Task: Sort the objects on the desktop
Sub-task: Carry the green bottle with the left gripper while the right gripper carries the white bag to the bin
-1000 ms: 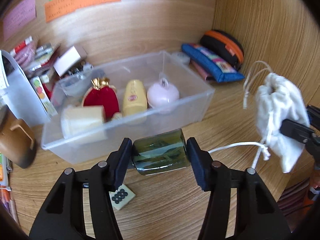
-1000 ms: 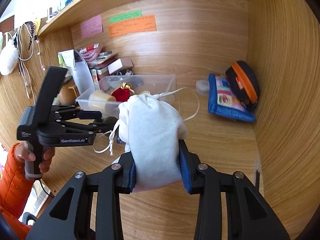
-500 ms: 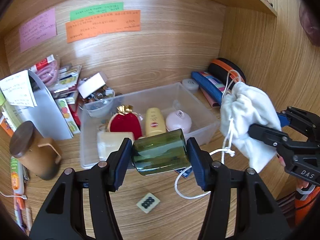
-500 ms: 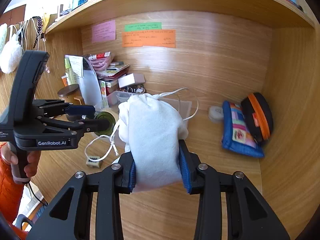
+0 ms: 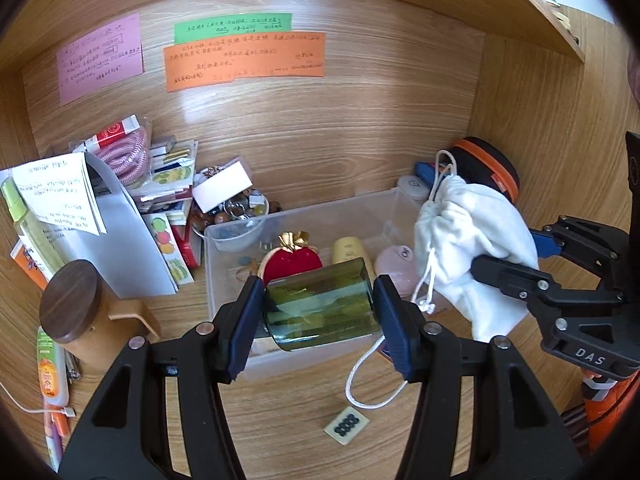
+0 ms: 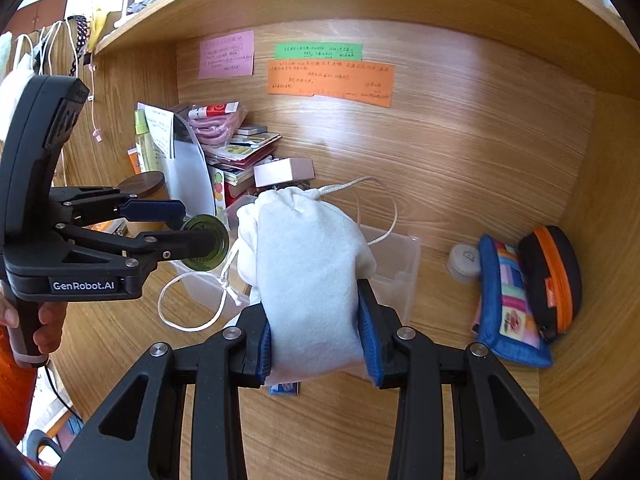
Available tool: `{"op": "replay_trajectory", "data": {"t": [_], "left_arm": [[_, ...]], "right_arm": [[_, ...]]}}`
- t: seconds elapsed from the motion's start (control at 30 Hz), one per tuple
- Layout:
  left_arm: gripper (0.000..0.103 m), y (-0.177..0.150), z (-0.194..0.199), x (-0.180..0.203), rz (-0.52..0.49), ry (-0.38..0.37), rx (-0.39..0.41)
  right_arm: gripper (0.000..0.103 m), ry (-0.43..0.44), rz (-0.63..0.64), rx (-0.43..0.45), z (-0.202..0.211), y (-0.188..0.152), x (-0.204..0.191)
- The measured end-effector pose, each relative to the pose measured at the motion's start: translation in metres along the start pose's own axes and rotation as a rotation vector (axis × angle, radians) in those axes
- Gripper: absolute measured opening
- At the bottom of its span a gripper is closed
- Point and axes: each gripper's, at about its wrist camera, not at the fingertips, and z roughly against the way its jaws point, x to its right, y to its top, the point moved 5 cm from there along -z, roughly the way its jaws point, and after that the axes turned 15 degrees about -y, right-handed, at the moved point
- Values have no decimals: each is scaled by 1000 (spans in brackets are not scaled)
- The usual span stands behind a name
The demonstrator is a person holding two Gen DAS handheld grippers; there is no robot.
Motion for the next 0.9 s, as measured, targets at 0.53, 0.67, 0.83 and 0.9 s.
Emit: {"op": "replay_trajectory", "data": {"t": [0.53, 0.67, 0.83, 0.9], "left_arm": [[56, 22, -38, -30, 8, -4, -40], [56, 22, -55, -37, 19, -16, -62], [56, 21, -77, -43, 34, -37, -94], [56, 20, -83, -45, 31, -34, -106]], "right_arm": [[33, 4, 22, -42, -62, 28, -4], [33, 2, 34, -77, -83, 26, -5], [33, -5, 63, -124, -109, 21, -8], [33, -5, 75, -141, -117, 19, -9]]}}
